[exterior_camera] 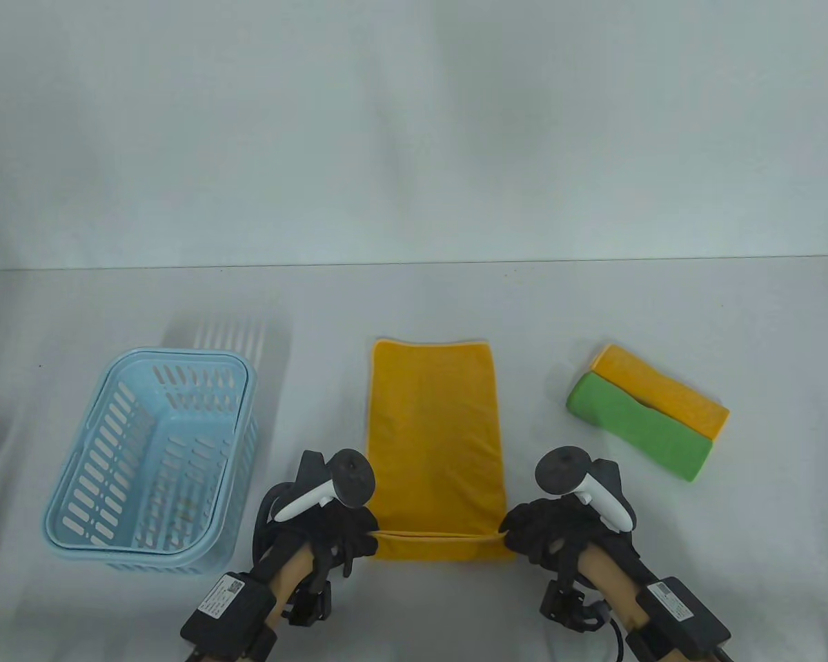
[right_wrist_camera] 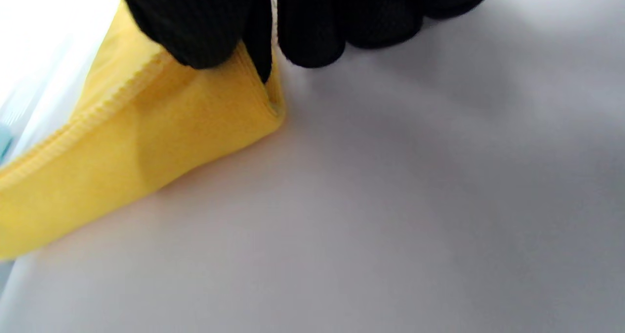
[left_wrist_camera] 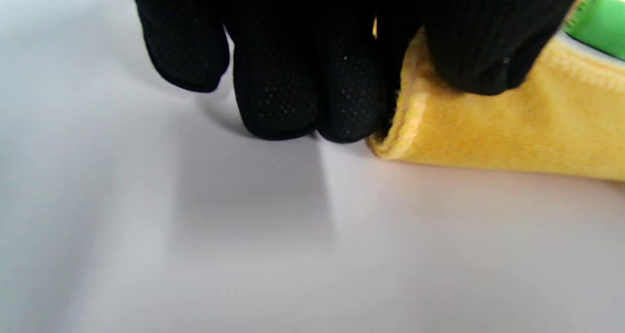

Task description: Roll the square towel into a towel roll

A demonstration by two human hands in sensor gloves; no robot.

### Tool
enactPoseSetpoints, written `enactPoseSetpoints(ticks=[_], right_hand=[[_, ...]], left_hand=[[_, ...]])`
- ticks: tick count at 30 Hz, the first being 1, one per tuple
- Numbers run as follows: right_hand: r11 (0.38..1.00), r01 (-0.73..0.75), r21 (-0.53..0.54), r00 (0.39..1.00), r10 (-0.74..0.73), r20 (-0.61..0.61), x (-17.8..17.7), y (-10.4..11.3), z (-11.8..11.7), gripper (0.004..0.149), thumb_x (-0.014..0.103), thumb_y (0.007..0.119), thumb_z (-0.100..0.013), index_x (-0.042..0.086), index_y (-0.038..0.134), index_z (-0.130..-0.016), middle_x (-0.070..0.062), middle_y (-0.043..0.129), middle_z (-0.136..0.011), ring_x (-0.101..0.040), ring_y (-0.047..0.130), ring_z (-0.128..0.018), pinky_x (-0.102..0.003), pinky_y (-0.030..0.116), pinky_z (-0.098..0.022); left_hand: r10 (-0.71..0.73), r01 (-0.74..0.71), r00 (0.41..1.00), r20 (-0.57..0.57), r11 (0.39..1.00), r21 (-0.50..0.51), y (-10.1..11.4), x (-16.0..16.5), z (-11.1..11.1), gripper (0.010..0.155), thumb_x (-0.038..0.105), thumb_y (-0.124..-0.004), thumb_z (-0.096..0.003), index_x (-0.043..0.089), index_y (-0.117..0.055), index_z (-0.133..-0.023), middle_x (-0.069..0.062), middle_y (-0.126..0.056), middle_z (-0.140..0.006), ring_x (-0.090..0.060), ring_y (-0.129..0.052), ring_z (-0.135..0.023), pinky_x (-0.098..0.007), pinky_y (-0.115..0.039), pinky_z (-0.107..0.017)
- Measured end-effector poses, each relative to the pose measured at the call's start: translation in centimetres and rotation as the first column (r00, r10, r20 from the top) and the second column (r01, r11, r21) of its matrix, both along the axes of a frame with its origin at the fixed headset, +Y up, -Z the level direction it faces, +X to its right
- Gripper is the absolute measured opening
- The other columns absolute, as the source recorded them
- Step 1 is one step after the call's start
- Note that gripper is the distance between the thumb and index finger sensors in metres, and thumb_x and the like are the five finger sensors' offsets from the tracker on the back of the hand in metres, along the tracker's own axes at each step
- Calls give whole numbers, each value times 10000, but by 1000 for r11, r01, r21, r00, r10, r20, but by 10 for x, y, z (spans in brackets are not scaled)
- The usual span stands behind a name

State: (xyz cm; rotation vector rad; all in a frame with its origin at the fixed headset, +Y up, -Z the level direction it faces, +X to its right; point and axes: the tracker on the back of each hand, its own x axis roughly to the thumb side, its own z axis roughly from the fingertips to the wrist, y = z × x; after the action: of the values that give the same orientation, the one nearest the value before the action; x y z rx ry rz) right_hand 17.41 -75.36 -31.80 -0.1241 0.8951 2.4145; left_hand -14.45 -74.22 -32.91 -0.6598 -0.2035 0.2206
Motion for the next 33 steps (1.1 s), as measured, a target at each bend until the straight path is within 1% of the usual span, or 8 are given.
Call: enactPoseSetpoints(ticks=[3, 8, 11, 17, 21, 26, 28, 33], right_hand=[[998, -15, 58, 998, 11, 63, 0, -1, -2, 396, 425, 785, -368, 340, 812, -754, 11, 839, -801, -289, 805, -701, -516, 663, -582], [981, -108, 158, 989, 90, 118, -6, -4, -4, 405, 436, 783, -360, 321, 805, -747, 26, 899, -678, -261, 868, -579, -498, 716, -508], [964, -173, 205, 981, 148, 128, -11, -5, -5, 414, 451, 780, -352, 299, 802, -737, 32, 909, -619, -239, 885, -522, -488, 735, -475], [941, -230, 248, 968, 195, 158, -15, -7, -4, 421, 473, 790, -337, 294, 809, -717, 44, 916, -545, -214, 893, -459, -473, 751, -438], [950, -201, 238, 972, 163, 171, -10, -4, -5, 467, 493, 794, -329, 311, 787, -759, 45, 923, -573, -215, 901, -479, -471, 757, -445], [957, -146, 250, 976, 99, 192, -5, 3, -5, 579, 516, 801, -316, 312, 726, -853, 30, 902, -695, -248, 893, -593, -495, 738, -516], [951, -143, 273, 978, 93, 188, -5, 9, -3, 604, 520, 804, -312, 313, 711, -872, 29, 892, -746, -259, 889, -657, -508, 727, -542], [927, -138, 348, 985, 90, 150, -12, 22, 4, 642, 529, 810, -302, 321, 681, -896, 25, 857, -829, -280, 862, -744, -526, 706, -575]], left_hand=[[15, -15, 997, -71, 1000, 3, -2, -3, -4, 450, 467, -810, -378, 307, -903, -789, 46, -950, -771, -236, -984, -660, -521, -738, -644], [-62, 74, 992, -106, 991, 114, -1, 1, -6, 442, 502, -799, -369, 317, -903, -756, 66, -954, -739, -214, -990, -634, -505, -749, -640], [-139, 162, 983, -121, 965, 205, -2, 7, -5, 432, 517, -790, -366, 326, -898, -738, 81, -949, -724, -199, -986, -625, -497, -749, -642], [-263, 296, 953, -146, 907, 298, -3, 15, -3, 449, 571, -784, -345, 339, -881, -717, 94, -936, -717, -191, -978, -628, -497, -746, -644], [-234, 275, 958, -167, 913, 302, -2, 9, -5, 518, 578, -778, -343, 334, -853, -794, 77, -918, -771, -201, -967, -664, -500, -737, -654], [-175, 231, 965, -195, 920, 317, 7, 0, -4, 639, 592, -771, -340, 321, -795, -918, 59, -903, -881, -230, -961, -771, -510, -735, -663], [-152, 213, 968, -198, 917, 337, 11, -1, -2, 678, 608, -771, -332, 319, -769, -945, 47, -877, -924, -247, -939, -818, -516, -726, -673], [-133, 182, 980, -146, 897, 403, 25, 7, 7, 728, 640, -779, -309, 316, -755, -961, 33, -867, -954, -266, -929, -844, -525, -723, -676]])
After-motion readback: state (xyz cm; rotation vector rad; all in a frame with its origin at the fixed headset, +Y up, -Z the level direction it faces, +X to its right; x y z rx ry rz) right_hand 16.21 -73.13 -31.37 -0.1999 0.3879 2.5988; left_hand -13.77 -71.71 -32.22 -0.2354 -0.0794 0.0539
